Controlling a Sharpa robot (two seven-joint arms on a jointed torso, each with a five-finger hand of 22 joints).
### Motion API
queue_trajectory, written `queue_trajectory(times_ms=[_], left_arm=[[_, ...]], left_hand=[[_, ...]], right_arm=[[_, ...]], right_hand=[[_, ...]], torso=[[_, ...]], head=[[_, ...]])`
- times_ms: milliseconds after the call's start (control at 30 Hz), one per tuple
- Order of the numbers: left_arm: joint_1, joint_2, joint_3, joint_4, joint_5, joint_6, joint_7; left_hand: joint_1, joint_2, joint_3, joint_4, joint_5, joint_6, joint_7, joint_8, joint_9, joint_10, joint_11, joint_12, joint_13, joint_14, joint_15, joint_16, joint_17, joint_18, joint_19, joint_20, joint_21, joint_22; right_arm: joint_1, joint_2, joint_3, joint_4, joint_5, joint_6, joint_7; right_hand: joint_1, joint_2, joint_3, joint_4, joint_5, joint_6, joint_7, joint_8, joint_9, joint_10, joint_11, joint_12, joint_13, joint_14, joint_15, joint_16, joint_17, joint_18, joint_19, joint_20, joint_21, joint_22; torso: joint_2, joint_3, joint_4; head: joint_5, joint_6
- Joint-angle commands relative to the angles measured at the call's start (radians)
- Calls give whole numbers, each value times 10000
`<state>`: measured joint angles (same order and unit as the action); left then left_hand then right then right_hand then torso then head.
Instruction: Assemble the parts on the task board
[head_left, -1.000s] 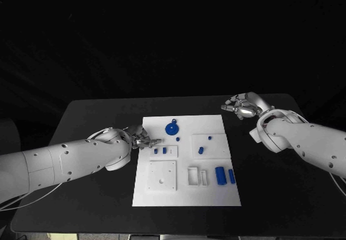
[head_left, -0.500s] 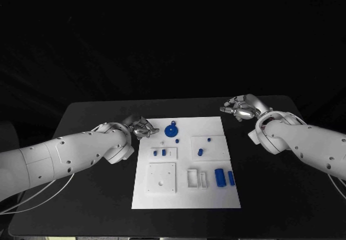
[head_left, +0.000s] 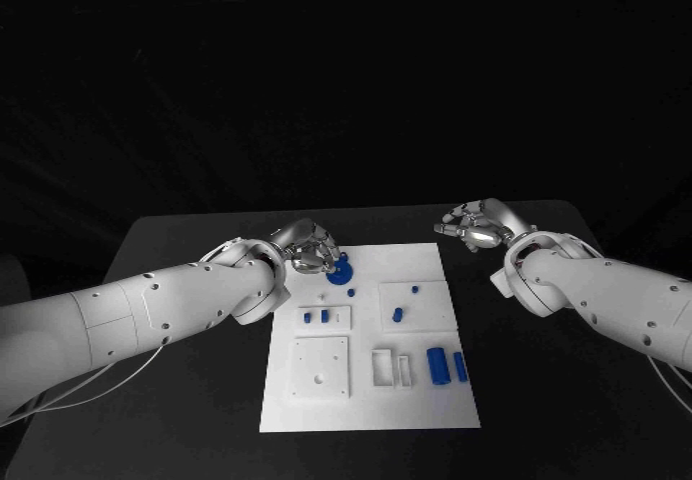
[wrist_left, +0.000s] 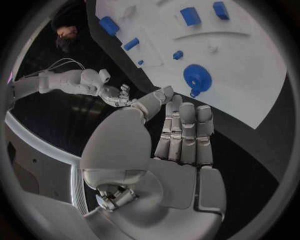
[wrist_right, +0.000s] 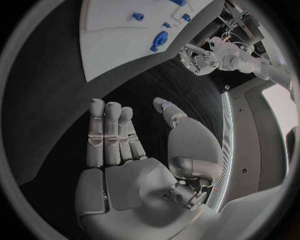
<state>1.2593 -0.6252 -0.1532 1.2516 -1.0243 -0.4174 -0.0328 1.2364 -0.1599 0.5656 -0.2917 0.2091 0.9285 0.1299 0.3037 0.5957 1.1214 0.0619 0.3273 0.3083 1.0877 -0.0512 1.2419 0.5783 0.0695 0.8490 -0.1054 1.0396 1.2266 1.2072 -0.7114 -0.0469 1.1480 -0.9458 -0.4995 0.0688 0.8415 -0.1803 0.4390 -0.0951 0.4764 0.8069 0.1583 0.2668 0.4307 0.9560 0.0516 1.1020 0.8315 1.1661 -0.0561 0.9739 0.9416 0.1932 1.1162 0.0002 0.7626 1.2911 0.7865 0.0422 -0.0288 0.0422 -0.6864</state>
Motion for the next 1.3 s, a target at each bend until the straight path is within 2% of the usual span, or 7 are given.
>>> queue_trajectory(times_ms=[33,367,500,767,1100,1233,1300], left_arm=[[51,223,-9,-93,-1687,535,424],[136,932,-83,-596,-3604,1484,-64],[133,1260,-212,-886,-4056,1436,3],[104,1683,-467,-1325,-4239,1584,21],[-93,1920,-499,-1656,-4264,1663,12],[-143,2016,-650,-1840,-4264,1578,22],[-149,2064,-674,-1963,-4271,1502,64]], left_hand=[[-73,-155,-60,19,-24,-60,-77,-90,-34,18,76,-210,-64,8,93,-25,-4,237,72,-363,-39,28],[-159,-207,-79,48,-46,39,-72,-94,-74,107,108,-662,-162,198,118,107,56,351,276,-333,52,84],[-203,-215,-73,72,-67,91,-42,-96,-92,112,129,-839,-197,256,134,179,89,399,365,-322,112,121],[-238,-220,-5,82,-117,185,-35,-115,-133,-47,219,-1289,-370,270,219,239,109,484,422,-247,161,178],[-342,-257,1,133,-187,134,-9,-208,-197,-136,292,-1594,-511,250,291,257,106,541,426,-169,171,212],[-366,-248,-1,145,-194,129,-8,-225,-210,-120,295,-1645,-536,266,294,284,115,557,442,-161,185,224],[-374,-249,-2,149,-196,120,-5,-235,-216,-117,298,-1665,-546,272,297,295,119,565,451,-159,193,230]], right_arm=[[-7,35,3,-13,26,88,137],[-8,89,3,-15,27,90,141],[-8,133,3,-15,27,91,145],[-9,214,3,-22,27,96,156],[-11,242,3,-12,27,104,159],[-11,254,3,-12,27,92,161],[-11,262,3,-16,27,92,164]], right_hand=[[-86,21,5,-48,32,8,69,56,-14,-76,4,57,-12,94,-5,-40,12,686,87,-9,-34,16],[-79,25,9,-57,33,4,70,55,-15,-79,5,59,-16,93,-4,-43,13,686,87,-9,-38,19],[-77,26,9,-59,33,4,71,55,-16,-80,6,60,-17,93,-3,-43,13,686,87,-9,-39,20],[-75,29,10,-63,33,3,71,55,-16,-80,6,62,-20,93,-3,-44,14,686,88,-9,-41,22],[-75,33,10,-67,35,3,72,55,-17,-82,7,64,-23,94,-2,-45,14,686,89,-8,-43,25],[-76,35,10,-70,35,2,72,55,-18,-83,7,66,-25,95,-2,-46,15,686,90,-8,-45,27],[-76,35,9,-71,35,2,73,55,-18,-83,8,66,-26,95,-2,-46,15,686,90,-7,-45,27]], torso=[[3,12,-1],[-2,16,10],[0,17,7],[16,13,-22],[14,4,12],[11,3,16],[14,0,16]], head=[[-27,56],[-30,114],[-19,130],[0,126],[-73,111],[-75,96],[-83,99]])
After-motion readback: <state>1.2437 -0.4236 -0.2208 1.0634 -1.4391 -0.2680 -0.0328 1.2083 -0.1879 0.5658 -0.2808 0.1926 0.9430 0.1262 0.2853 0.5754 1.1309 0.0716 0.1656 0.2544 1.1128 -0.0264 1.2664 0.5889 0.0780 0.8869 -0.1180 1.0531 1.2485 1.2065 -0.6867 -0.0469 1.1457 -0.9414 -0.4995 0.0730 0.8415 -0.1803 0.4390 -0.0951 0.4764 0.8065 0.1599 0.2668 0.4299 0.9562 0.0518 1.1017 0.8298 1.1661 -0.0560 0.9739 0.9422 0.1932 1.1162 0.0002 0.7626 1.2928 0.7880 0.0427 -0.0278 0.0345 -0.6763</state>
